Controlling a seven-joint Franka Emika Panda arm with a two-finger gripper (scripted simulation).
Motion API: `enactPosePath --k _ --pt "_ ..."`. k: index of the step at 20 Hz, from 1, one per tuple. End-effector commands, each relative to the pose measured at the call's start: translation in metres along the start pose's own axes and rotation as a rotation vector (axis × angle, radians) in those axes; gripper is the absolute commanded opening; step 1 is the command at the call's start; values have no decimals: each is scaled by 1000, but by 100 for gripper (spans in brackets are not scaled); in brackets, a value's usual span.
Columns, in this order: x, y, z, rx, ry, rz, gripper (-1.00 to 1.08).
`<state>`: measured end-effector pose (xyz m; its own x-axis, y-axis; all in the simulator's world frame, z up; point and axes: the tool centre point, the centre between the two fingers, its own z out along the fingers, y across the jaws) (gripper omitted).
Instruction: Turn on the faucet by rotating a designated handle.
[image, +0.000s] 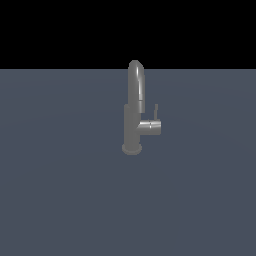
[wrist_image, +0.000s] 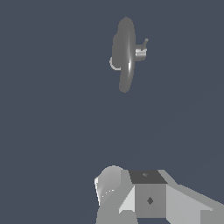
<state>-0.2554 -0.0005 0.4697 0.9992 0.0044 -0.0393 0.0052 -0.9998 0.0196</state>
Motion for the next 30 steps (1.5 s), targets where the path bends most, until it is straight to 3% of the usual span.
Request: enactPosePath --k 1,8,15,30 --pt "0 0 0 0 0 0 -100" --pt "6 0 0 15 -16 15 -100" --pt "26 0 2 62 -63 61 -100" --pt "103 9 17 254 -257 246 -100"
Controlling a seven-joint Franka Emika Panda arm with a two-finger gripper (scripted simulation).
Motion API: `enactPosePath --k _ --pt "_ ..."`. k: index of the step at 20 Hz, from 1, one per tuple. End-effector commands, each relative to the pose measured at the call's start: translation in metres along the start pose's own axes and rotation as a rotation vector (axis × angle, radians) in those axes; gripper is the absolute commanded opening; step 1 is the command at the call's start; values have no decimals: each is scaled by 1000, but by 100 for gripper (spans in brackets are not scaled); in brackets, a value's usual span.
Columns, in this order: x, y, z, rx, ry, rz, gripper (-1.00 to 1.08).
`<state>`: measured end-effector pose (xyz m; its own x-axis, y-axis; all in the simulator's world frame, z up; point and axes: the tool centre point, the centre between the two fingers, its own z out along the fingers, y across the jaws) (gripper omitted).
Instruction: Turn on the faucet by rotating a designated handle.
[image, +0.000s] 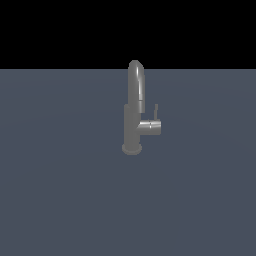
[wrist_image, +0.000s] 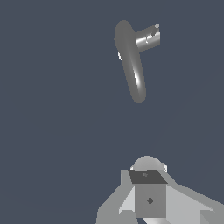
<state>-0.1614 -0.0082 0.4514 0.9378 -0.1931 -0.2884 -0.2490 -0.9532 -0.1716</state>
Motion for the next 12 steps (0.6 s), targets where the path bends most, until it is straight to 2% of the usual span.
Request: enactPosePath --k 1,12 --pt "15 0 1 36 -36 35 -100" --pt "81 5 10 200 -200 190 -100"
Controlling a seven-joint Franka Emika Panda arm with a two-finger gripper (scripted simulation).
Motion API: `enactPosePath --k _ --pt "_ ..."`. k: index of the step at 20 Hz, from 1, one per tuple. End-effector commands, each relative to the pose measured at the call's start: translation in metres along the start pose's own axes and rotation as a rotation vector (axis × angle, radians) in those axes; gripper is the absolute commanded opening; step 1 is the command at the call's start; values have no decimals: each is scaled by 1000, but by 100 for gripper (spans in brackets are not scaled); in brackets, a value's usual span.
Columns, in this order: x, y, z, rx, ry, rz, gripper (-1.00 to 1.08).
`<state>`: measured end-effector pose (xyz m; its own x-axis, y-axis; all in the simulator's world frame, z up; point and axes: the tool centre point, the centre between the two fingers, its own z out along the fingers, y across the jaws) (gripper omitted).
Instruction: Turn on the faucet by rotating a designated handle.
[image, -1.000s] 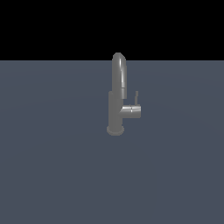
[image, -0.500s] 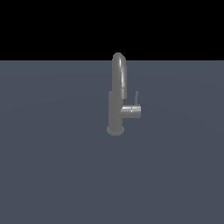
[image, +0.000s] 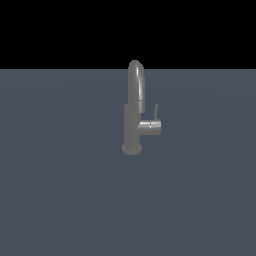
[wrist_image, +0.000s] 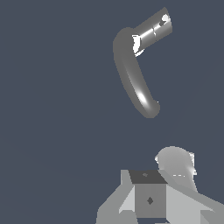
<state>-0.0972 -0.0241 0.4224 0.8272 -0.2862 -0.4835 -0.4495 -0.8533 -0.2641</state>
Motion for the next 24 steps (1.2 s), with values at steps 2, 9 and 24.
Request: enactPosePath --k 2,9,24 --pt "22 0 1 54 -54 51 -100" --pt "67 4 7 166 -166 154 -100" --pt "166 26 43 442 -442 408 -100"
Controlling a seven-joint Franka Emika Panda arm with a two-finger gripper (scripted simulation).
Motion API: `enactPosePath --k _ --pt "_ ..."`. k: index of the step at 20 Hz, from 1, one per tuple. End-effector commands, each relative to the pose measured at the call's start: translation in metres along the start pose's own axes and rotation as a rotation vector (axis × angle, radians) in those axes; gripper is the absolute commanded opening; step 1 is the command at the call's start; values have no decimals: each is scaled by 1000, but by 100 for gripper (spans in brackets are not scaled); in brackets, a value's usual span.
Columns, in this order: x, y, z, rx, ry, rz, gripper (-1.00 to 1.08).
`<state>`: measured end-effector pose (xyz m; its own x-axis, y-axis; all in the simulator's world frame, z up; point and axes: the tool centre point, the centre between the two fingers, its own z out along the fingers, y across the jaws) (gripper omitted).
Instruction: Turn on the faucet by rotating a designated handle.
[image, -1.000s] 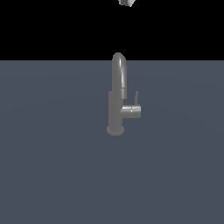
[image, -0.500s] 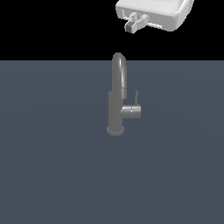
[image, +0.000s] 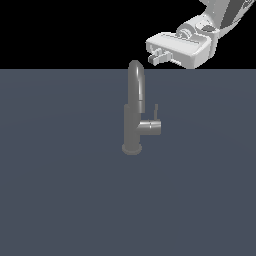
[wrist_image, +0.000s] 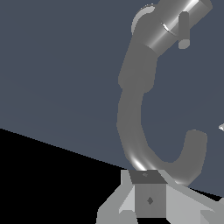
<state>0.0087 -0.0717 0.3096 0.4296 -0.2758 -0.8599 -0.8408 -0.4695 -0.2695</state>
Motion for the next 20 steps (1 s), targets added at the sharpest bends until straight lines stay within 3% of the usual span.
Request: enactPosePath --k 1,12,20 --pt "21 0 0 52 -53 48 -100" --pt "106 10 17 276 -274 257 -100" --pt "141 18 33 375 -371 351 -100"
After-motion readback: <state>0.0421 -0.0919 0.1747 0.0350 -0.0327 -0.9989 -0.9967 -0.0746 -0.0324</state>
